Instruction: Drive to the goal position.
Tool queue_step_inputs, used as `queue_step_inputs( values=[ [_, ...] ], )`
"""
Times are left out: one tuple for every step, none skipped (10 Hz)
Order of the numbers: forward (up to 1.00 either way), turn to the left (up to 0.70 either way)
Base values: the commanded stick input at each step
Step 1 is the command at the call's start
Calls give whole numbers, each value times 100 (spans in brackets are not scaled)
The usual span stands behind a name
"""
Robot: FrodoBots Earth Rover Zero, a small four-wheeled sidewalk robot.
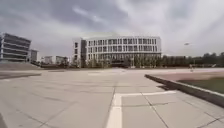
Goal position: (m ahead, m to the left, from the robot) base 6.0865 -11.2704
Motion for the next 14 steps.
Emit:
queue_step_inputs(
  values=[
    [70, 0],
    [70, 0],
    [70, 0],
    [70, 0],
    [70, 0],
    [70, 0],
    [70, 0],
    [70, 0],
    [70, 0],
    [70, 0],
    [70, 0],
    [70, 0],
    [70, 0],
    [70, 0]
  ],
)
